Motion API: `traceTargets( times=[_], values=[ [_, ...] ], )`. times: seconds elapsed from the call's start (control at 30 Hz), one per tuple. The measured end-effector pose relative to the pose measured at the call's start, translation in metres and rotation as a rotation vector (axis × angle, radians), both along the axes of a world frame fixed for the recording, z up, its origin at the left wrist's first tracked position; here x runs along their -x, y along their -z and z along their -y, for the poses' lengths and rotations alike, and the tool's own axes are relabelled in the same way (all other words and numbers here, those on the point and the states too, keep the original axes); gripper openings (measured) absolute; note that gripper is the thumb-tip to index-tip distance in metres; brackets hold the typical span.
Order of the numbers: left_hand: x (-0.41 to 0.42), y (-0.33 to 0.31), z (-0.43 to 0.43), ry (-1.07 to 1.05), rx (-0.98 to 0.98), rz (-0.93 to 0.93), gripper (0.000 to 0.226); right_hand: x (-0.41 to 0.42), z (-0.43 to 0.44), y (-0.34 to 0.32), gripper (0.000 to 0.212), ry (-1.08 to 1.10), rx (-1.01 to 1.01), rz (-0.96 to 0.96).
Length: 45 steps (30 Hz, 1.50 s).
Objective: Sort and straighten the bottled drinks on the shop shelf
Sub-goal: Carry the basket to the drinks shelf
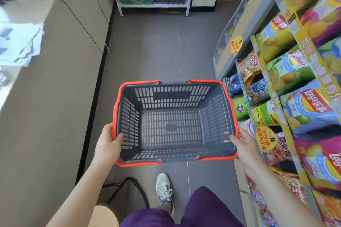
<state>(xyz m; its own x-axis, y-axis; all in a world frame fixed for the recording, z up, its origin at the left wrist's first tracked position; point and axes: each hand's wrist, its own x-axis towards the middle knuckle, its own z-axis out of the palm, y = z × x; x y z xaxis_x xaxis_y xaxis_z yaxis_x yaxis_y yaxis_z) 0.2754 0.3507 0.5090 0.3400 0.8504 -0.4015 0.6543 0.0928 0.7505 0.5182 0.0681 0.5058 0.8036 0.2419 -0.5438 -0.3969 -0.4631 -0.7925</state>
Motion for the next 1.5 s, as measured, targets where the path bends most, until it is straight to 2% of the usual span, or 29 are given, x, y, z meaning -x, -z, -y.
traceTargets(
  times=[0.17, 0.37, 0.43, 0.53, 0.67, 0.77, 0.87, 1.03, 1.33, 1.5],
  values=[
    [-0.072, -0.034, -0.079, -0.006, 0.009, 0.081, 0.025, -0.056, -0.072, -0.035, 0.025, -0.008, -0.028, 0.088],
    [-0.172, -0.046, -0.164, -0.005, 0.048, 0.17, 0.02, -0.157, -0.157, -0.043, 0.02, 0.031, -0.068, 0.167],
    [-0.203, -0.048, -0.19, -0.011, 0.09, 0.184, 0.017, -0.195, -0.189, -0.044, 0.037, 0.049, -0.091, 0.183],
    [-0.249, -0.052, -0.234, -0.014, 0.074, 0.188, 0.011, -0.245, -0.23, -0.047, 0.036, 0.037, -0.118, 0.165],
    [-0.303, -0.056, -0.296, -0.042, 0.023, 0.176, 0.017, -0.309, -0.298, -0.055, 0.035, 0.008, -0.116, 0.099],
    [-0.341, -0.053, -0.346, -0.071, 0.018, 0.166, 0.02, -0.352, -0.352, -0.054, 0.019, -0.035, -0.089, 0.123],
    [-0.381, -0.049, -0.405, -0.076, 0.056, 0.187, 0.018, -0.393, -0.409, -0.049, 0.024, -0.038, -0.054, 0.155],
    [-0.447, -0.051, -0.521, -0.058, 0.11, 0.2, 0.016, -0.453, -0.507, -0.048, 0.018, -0.017, -0.002, 0.195],
    [-0.559, -0.072, -0.692, 0.021, 0.093, 0.183, 0.012, -0.553, -0.667, -0.06, 0.017, 0.052, -0.097, 0.18],
    [-0.632, -0.06, -0.767, 0.02, 0.14, 0.16, 0.01, -0.627, -0.742, -0.041, 0.014, 0.083, -0.131, 0.13]
  ],
)
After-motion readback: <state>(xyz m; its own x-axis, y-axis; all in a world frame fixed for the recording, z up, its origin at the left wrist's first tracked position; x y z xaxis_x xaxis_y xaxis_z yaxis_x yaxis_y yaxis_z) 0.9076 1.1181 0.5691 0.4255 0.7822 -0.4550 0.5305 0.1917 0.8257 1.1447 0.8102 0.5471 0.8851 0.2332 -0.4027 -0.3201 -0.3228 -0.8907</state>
